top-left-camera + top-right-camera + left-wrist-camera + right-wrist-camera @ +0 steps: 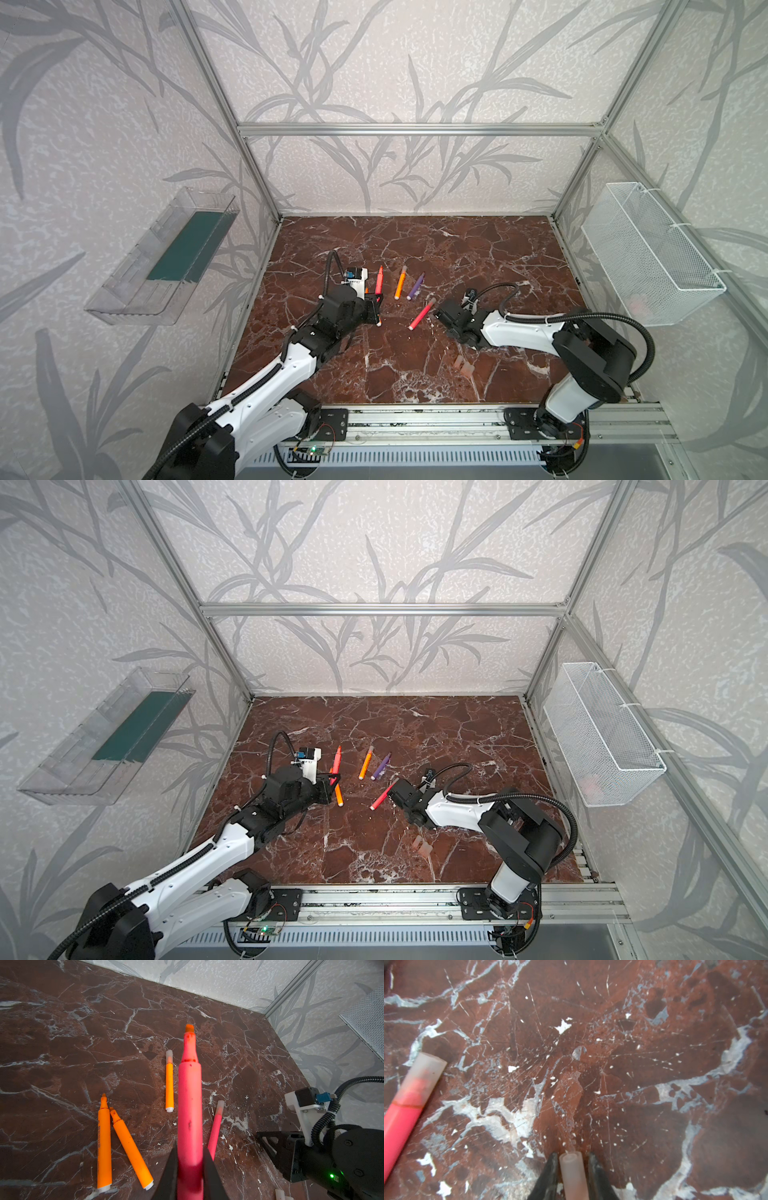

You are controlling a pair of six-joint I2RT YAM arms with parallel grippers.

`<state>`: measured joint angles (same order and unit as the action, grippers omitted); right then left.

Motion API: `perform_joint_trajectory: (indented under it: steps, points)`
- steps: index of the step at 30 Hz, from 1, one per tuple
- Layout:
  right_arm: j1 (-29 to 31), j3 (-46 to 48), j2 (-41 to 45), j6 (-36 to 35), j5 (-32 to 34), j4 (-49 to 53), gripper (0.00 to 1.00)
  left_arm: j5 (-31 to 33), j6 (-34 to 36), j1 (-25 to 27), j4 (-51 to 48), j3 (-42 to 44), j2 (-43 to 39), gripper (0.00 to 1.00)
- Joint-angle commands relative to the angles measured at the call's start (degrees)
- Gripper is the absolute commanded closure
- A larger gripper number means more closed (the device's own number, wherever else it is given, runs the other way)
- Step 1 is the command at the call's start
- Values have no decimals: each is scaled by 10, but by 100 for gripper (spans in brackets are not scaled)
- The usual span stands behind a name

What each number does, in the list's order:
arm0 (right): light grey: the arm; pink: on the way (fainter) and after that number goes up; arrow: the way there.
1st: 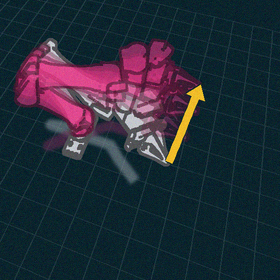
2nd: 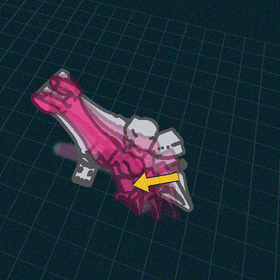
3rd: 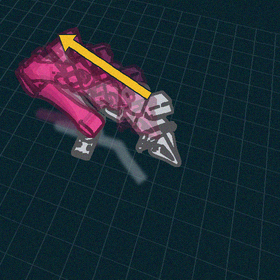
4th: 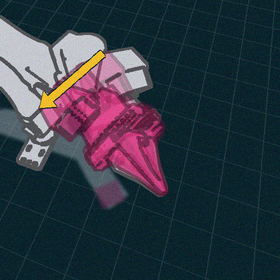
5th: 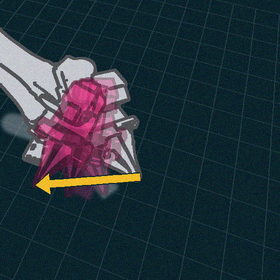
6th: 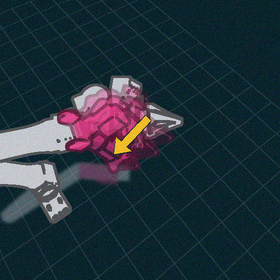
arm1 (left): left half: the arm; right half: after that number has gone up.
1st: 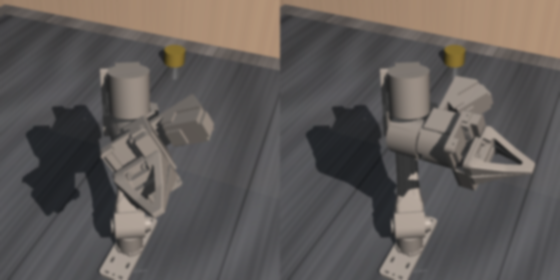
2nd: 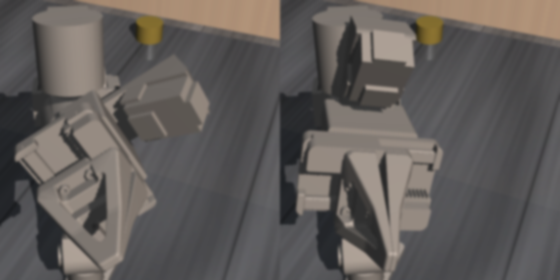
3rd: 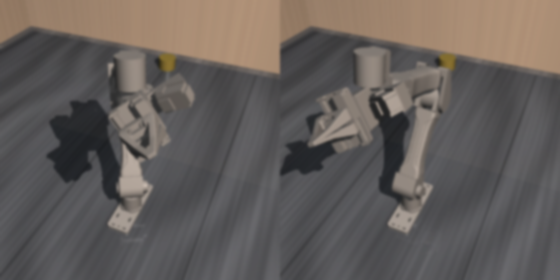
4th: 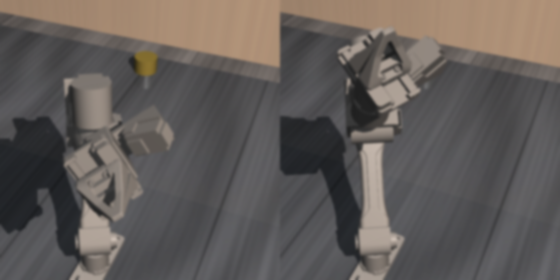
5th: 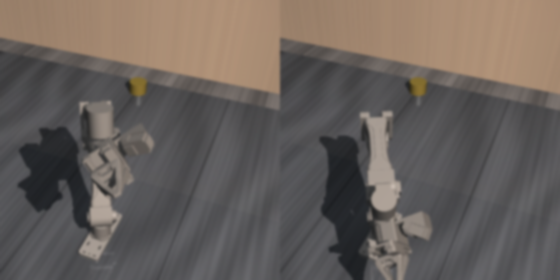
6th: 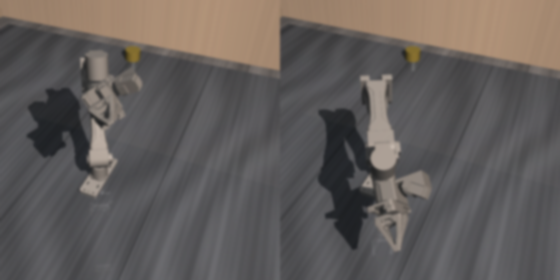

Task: Insert the pens into the pen caps
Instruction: 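Lift the cap with the right gripper and swing it toward the left gripper's marker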

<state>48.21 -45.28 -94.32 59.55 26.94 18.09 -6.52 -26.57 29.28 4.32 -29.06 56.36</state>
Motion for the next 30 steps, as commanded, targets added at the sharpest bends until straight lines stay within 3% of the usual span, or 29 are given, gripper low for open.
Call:
perform_joint_trajectory:
  steps: [1,11,20,25,30]
  points:
    - [-4,19,-3,4,-10,9,77,7,9,3,-1,-12,1,100]
    - [-11,53,77,3,4,-1,87,-41,18,15,27,-5,2,100]
    - [-26,100,209,-31,26,-55,88,-104,57,83,62,-17,29,100]
    - [-82,156,300,-69,-56,-164,91,-166,55,117,120,-17,61,100]
    - [-87,164,393,-79,-67,-194,99,-194,33,149,190,-18,96,100]
